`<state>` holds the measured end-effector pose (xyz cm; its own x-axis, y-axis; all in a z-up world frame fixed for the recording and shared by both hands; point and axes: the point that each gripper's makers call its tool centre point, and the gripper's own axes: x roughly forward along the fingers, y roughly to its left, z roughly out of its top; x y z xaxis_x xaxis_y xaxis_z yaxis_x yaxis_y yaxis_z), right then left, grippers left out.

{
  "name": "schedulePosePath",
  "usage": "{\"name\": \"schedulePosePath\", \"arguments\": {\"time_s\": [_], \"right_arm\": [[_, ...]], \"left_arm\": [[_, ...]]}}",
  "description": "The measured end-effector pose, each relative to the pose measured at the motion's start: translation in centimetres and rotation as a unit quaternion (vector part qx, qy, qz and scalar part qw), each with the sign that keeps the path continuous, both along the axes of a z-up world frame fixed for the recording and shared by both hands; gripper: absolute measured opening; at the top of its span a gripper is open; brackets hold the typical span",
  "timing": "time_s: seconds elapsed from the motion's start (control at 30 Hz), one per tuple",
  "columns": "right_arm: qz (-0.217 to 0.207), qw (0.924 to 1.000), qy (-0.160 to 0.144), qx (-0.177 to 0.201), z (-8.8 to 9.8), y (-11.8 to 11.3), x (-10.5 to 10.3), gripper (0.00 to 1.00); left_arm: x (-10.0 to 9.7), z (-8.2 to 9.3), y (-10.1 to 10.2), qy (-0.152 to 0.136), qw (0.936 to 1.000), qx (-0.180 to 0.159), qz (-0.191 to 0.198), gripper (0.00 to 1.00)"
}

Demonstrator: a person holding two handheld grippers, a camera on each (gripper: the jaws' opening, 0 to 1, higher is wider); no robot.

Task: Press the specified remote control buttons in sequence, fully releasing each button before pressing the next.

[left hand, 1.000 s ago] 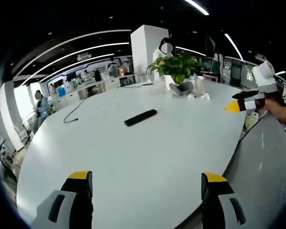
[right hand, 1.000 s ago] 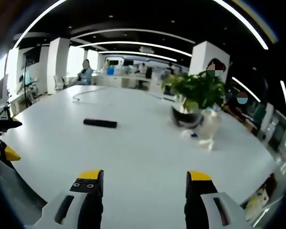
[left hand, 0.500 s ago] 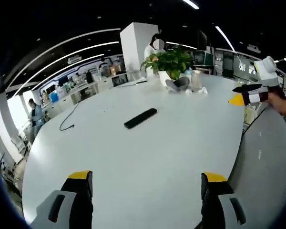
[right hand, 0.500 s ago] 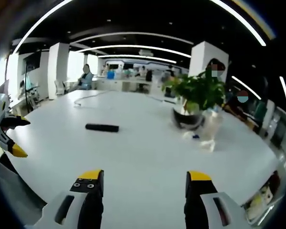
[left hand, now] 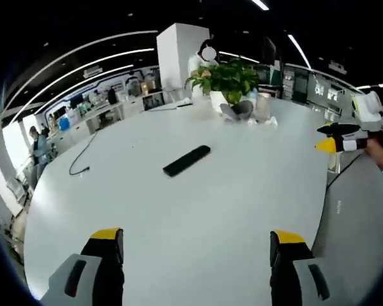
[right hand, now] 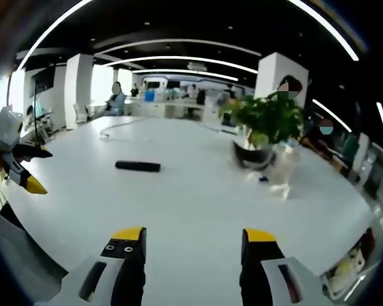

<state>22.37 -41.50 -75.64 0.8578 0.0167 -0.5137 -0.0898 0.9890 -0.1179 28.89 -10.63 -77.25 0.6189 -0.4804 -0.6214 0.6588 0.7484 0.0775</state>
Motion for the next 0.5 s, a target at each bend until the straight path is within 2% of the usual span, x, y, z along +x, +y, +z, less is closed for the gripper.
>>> {"name": "schedulePosePath", "arguments": {"time_s": [0.07, 0.2, 0.3, 0.43, 0.5], "right_arm": [[0.000, 1.0000, 0.000, 0.004, 0.0, 0.1, 0.0, 0.54], [0.008, 0.9998, 0.005, 0.015, -0.1, 0.5, -0.1, 0.42], [0.007, 0.9998, 0.004, 0.016, 0.0, 0.4, -0.1, 0.42], [0.004, 0.9996, 0.005, 0.029, 0.1, 0.4, -0.2, 0.29], [0.002, 0.9996, 0.005, 0.029, 0.1, 0.4, -0.2, 0.29]], "left_arm": [[0.8, 0.3, -0.2, -0.002, 1.0000, 0.004, -0.005, 0.98], [2.3, 0.7, -0.4, 0.000, 0.9998, 0.014, -0.018, 0.97], [3.0, 1.2, -0.7, 0.000, 0.9995, 0.016, -0.028, 0.96], [4.1, 1.8, -1.1, -0.006, 0.9988, 0.023, -0.042, 0.96], [4.6, 2.0, -1.3, -0.006, 0.9985, 0.025, -0.047, 0.97]]}}
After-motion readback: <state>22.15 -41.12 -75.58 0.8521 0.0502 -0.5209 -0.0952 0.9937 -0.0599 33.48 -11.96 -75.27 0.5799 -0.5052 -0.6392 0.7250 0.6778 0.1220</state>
